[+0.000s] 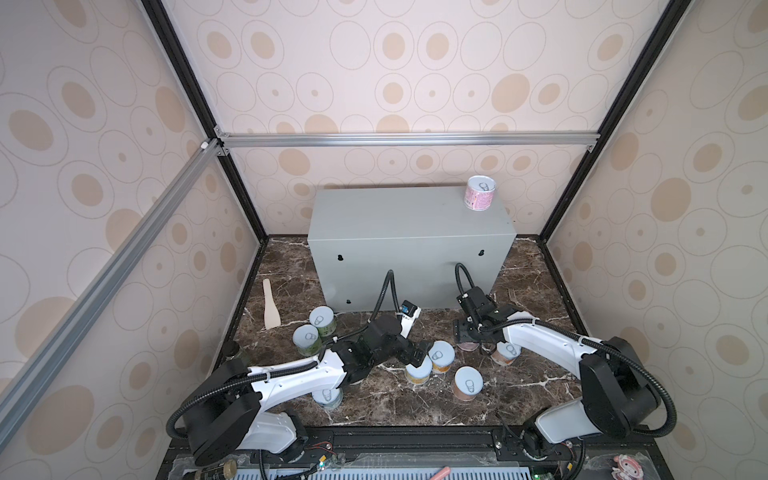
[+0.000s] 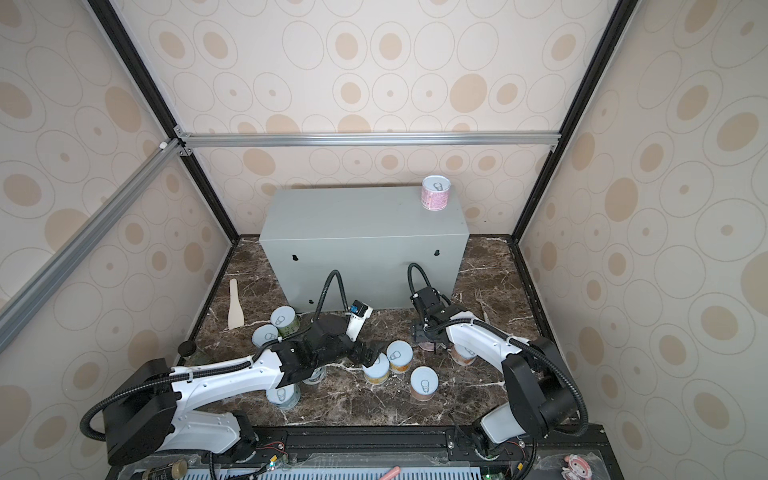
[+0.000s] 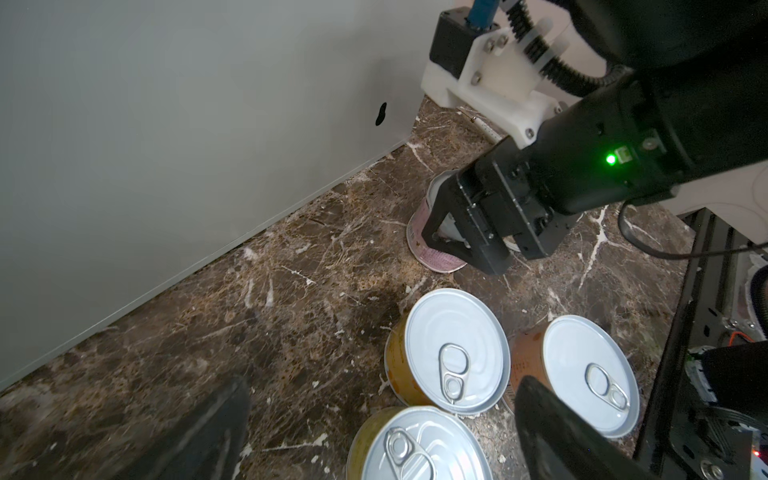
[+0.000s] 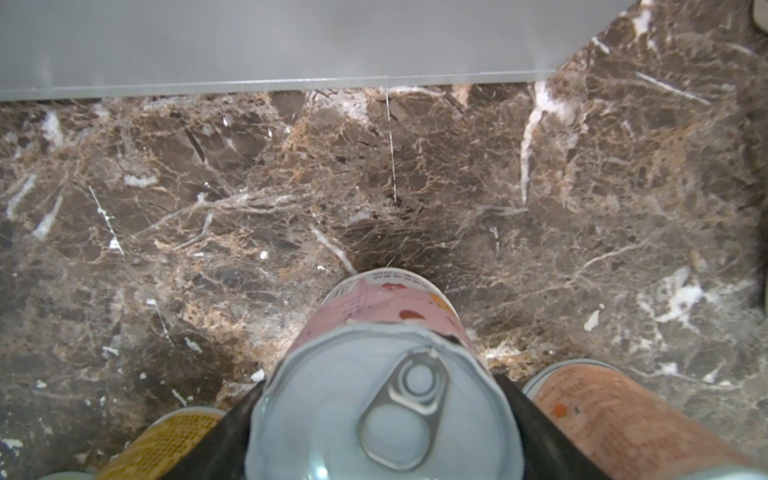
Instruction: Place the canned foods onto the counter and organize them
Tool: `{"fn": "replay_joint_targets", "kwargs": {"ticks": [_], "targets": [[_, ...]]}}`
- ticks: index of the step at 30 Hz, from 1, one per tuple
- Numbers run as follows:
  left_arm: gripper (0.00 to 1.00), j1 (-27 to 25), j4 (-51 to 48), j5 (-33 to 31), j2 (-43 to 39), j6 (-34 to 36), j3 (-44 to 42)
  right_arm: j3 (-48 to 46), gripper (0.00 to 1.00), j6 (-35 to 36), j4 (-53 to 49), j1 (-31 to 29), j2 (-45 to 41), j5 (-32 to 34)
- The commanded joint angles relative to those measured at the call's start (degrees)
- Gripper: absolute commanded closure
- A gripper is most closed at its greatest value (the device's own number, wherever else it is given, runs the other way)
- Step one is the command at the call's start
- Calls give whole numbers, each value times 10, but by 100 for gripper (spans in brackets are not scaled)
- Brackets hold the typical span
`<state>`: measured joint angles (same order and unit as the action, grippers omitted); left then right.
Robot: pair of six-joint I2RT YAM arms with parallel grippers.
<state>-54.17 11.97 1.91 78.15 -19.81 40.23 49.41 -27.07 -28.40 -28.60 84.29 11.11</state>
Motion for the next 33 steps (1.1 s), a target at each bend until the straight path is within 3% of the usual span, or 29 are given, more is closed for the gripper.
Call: {"fn": "replay_joint_targets", "kwargs": {"ticks": [1,10,26,33], "targets": [[1,-4,7,12,37,40,46,14,12,15,8,5,-16,-8],[1,-4,9,54,132,87,123,9,3,23,-25,30,-95,-21],[1,-4,-29,118,282,126,265,-9,1,7,-106,154,-344,-80],[1,-7,-34,139,339,140,312,-23,1,-19,-98,159,-406,-127]]}}
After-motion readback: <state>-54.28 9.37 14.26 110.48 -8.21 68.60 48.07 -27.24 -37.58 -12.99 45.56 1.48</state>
